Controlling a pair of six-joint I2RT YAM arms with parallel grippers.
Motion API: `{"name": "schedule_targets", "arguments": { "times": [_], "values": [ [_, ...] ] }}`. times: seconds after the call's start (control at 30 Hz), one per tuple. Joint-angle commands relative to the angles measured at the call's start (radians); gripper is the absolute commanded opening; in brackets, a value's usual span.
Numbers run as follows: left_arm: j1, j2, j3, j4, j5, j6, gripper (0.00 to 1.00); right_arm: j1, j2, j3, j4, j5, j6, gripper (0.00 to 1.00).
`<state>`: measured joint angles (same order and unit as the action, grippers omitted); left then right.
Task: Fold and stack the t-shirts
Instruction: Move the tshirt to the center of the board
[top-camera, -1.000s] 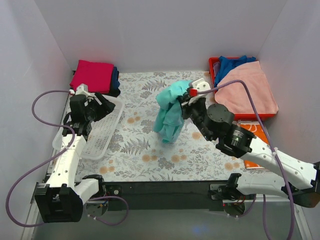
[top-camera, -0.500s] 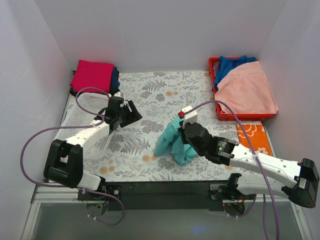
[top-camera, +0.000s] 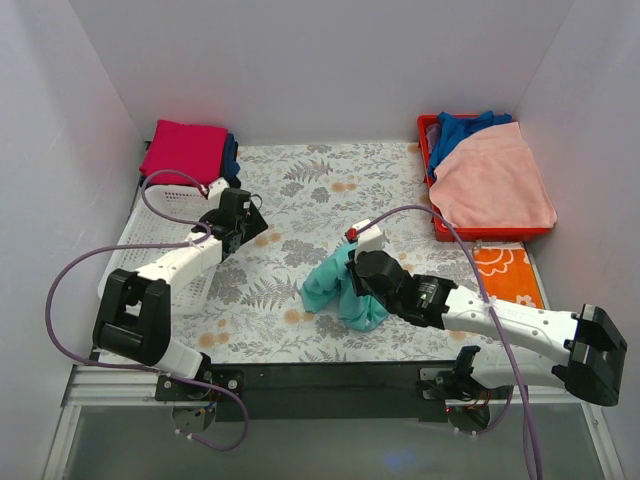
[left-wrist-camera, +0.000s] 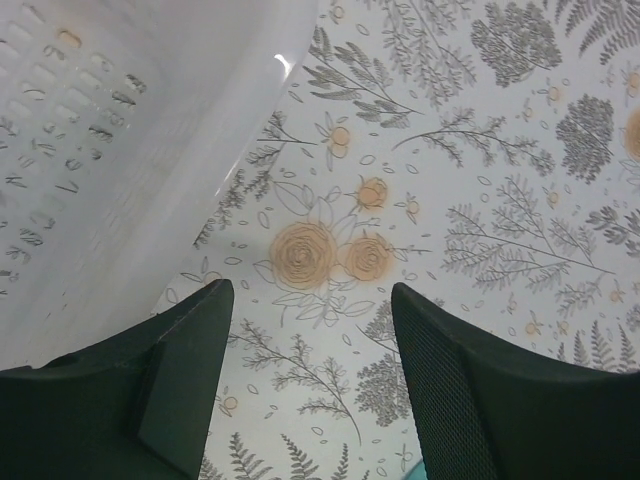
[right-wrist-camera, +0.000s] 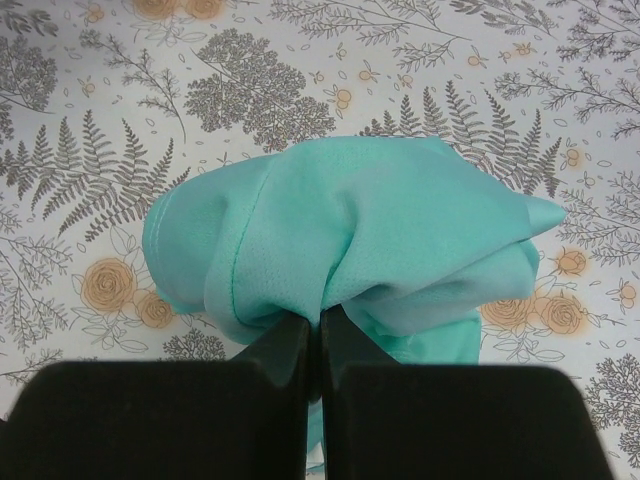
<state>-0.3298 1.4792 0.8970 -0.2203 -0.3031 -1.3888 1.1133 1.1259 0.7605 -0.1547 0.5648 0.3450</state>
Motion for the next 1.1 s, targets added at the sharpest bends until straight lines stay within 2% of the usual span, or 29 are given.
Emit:
{"name": "schedule_targets", "arguments": {
  "times": [0.0,0.37,0.57,0.7,0.73,0.97,1.07],
  "values": [
    [0.037,-0.028,-0.033,-0.056,-0.116,-0.015,0.64,0.005,0.017,0.008,0.058,-0.013,0.023,0.01],
    [0.135,-0.049,-0.089,-0.062,-0.122,-0.003,0.64,0.006,0.046,0.010,0.066,-0.029,0.022,0.01],
    [0.106,-0.097,-0.121,0.004,0.008,0.028,0.66,0.006,0.072,0.028,0.067,-0.025,0.012,0.01],
    [0.000,-0.128,-0.141,0.041,0.085,0.074,0.63,0.006,0.075,0.034,0.067,-0.003,0.009,0.01],
    [-0.076,-0.125,-0.145,0.042,0.082,0.076,0.63,0.006,0.078,0.034,0.067,0.000,0.009,0.01],
    [-0.328,-0.149,-0.257,0.044,0.041,-0.047,0.63,0.006,0.086,0.026,0.066,0.029,0.028,0.01],
    [-0.414,-0.171,-0.314,0.019,-0.034,-0.094,0.56,0.006,0.074,0.014,0.066,0.032,0.037,0.01]
  ]
}}
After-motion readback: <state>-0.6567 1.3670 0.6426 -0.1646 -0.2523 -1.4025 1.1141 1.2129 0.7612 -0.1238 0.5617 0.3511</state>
